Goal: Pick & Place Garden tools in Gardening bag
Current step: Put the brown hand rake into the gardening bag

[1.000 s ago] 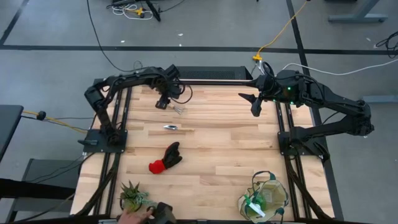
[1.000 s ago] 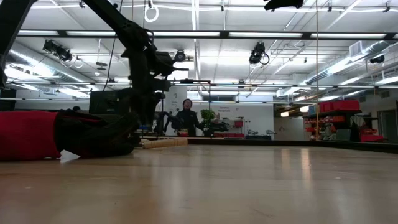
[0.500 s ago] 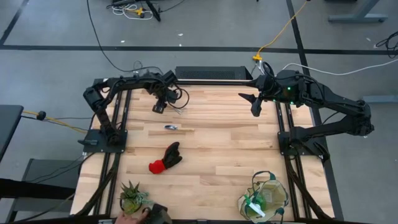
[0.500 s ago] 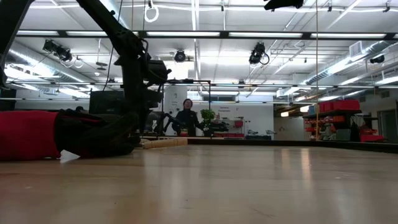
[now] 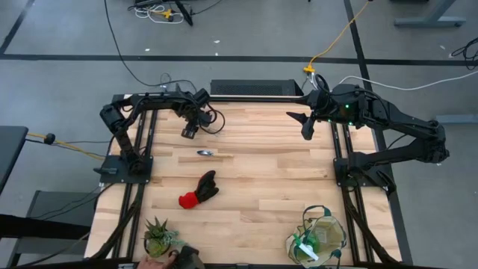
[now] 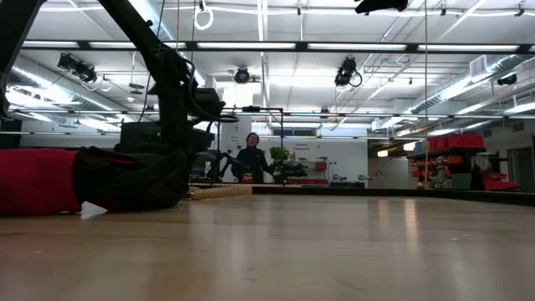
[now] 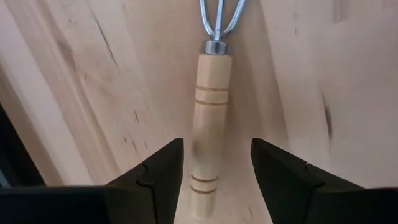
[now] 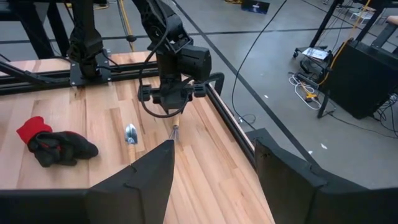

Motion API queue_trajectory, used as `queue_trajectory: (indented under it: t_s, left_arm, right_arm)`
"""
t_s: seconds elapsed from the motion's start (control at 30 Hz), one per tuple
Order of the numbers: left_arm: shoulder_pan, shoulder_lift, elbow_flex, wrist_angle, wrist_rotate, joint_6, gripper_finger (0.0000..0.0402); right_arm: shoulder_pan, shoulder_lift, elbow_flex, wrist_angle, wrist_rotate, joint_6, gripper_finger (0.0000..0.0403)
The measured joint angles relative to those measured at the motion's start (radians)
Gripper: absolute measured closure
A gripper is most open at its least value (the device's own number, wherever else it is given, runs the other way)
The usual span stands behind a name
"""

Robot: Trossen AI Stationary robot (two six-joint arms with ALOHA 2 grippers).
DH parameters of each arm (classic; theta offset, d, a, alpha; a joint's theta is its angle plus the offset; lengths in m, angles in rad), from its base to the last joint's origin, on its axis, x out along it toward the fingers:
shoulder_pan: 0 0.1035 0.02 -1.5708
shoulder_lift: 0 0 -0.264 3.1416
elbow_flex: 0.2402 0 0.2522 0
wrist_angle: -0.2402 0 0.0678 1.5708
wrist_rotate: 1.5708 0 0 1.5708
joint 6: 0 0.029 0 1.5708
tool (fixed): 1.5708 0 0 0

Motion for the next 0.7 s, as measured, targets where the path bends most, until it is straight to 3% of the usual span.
queue_trajectory:
  t_s: [0.5,0.7]
  left_arm:
    - [-0.003,0.035,0.000,0.017,-0.021,-0.011,0.0209]
    - [-0.003,0.035,0.000,0.010,-0.020,-0.012,0.0233]
  right_arm:
    - [0.000,0.000,0.000,0.000,0.000,0.000,0.0179]
    - [0.000,0.000,0.000,0.000,0.000,0.000,0.0179]
